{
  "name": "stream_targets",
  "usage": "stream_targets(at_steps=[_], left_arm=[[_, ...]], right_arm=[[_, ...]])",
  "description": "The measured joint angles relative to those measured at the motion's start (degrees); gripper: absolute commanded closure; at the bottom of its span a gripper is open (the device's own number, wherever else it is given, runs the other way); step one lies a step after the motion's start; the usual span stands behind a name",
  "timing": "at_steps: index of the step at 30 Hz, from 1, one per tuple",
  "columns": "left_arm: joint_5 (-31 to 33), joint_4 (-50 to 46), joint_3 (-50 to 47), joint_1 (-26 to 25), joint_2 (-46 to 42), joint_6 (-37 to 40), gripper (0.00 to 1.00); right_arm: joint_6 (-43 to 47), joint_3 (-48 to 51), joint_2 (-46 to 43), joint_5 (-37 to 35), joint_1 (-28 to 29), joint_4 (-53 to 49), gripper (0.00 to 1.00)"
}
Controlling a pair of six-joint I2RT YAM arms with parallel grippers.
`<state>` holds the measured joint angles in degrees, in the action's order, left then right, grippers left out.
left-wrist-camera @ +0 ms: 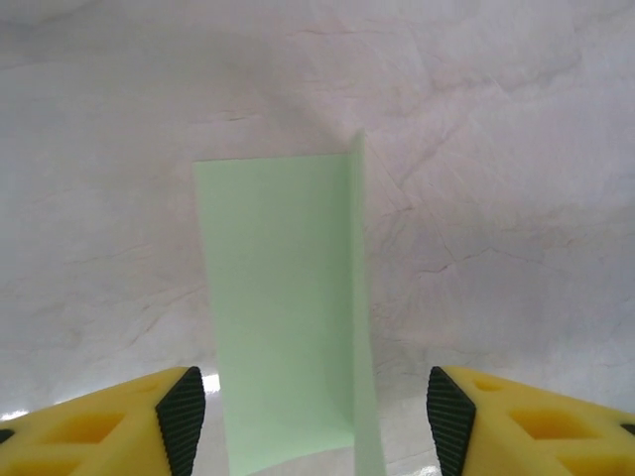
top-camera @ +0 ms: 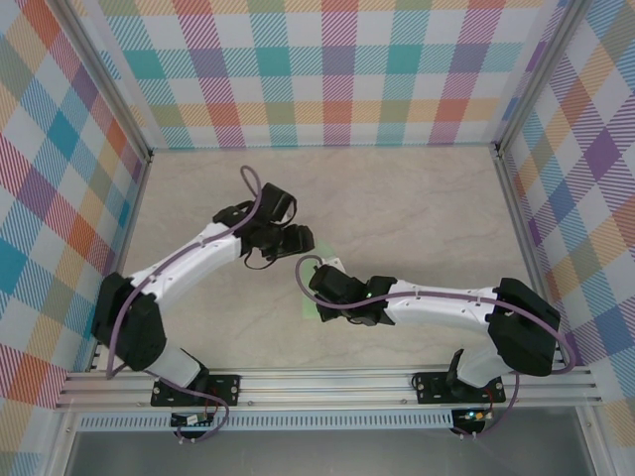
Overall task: Fold a paper plane with a square sheet of paper (pick it up from the middle)
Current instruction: Fold the triangle a second time at the center of the table.
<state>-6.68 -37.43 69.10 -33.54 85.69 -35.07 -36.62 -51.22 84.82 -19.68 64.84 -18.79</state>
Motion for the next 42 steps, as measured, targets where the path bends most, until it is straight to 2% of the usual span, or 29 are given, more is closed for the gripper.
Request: stream_targets(at_steps=[4, 8, 15, 23, 28, 42], left_arm=[[0.1, 3.2, -8.5, 0.9, -5.3, -4.7, 0.62], [-3.1, 6.6, -14.2, 0.8, -5.4, -7.4, 0.71], [-7.5, 12.2, -16.6, -0.4, -4.1, -9.8, 0.74], [-10.9, 18.3, -16.6, -2.3, 2.1, -12.3, 0.76], [-11.2, 20.0, -16.6, -2.8, 4.1, -13.1, 0.77], [-10.4, 20.0, -16.0, -3.9, 5.5, -13.4, 0.75]], right_arm=[[-3.8, 0.0, 0.0, -0.9, -0.3, -0.5, 0.91], [-7.5, 0.0, 0.0, -2.1, -0.3, -1.7, 0.92], [-15.3, 0.0, -0.5, -4.0, -0.3, -3.3, 0.93], [-23.0, 1.4, -4.3, -7.4, -0.3, -4.4, 0.94], [-27.4, 3.3, -4.6, -8.4, 0.0, -3.9, 0.96], [-37.9, 4.3, -8.6, -16.0, 1.7, -9.6, 0.94]])
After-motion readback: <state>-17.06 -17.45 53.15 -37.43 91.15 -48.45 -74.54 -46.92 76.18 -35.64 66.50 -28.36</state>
